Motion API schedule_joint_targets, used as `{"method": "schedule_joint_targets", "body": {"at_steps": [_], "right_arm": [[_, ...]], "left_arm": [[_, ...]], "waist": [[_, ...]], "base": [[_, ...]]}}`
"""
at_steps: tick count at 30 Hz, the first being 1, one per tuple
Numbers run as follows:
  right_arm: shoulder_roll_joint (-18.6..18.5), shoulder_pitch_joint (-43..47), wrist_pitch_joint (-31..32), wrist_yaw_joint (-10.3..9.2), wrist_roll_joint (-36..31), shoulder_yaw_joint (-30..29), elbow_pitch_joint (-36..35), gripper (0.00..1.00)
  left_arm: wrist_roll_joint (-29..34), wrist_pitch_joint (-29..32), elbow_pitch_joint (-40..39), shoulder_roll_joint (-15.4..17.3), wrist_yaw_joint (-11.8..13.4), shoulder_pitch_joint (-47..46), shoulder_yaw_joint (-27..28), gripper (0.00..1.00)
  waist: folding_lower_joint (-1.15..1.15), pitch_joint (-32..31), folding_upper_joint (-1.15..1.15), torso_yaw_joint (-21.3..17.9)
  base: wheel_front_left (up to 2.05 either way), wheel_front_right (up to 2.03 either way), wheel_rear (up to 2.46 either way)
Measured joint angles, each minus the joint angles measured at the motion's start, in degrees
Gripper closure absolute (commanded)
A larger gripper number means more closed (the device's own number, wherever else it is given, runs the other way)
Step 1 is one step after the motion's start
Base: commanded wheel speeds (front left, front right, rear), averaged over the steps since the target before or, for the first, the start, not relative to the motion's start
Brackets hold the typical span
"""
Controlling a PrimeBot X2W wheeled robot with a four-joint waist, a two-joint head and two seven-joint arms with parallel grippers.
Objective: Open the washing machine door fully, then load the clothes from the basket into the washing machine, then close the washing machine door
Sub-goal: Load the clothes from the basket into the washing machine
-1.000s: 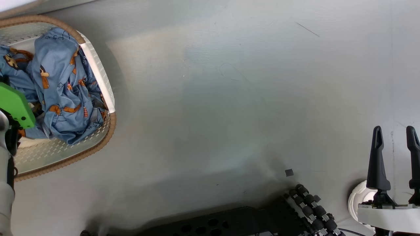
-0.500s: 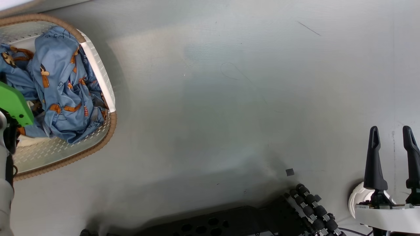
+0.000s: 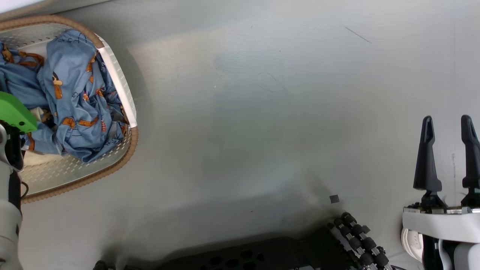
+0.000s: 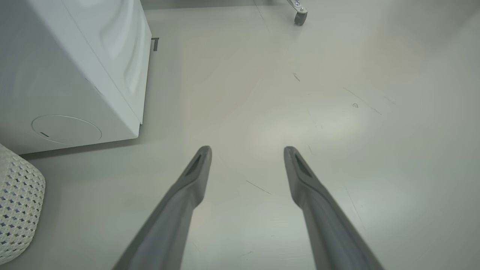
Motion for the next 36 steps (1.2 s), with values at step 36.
{"method": "schedule_joint_targets", "body": {"at_steps": [36], "right_arm": [[-0.3, -5.1, 0.0, 2.4, -1.2, -4.9, 12.4, 0.0]], "left_arm": [[-4.0, -1.3, -23.8, -12.8, -0.5, 22.2, 7.0, 1.0]], "waist": [[0.0, -21.8, 0.0, 8.7]], "base": [[0.0, 0.0, 0.0]]}}
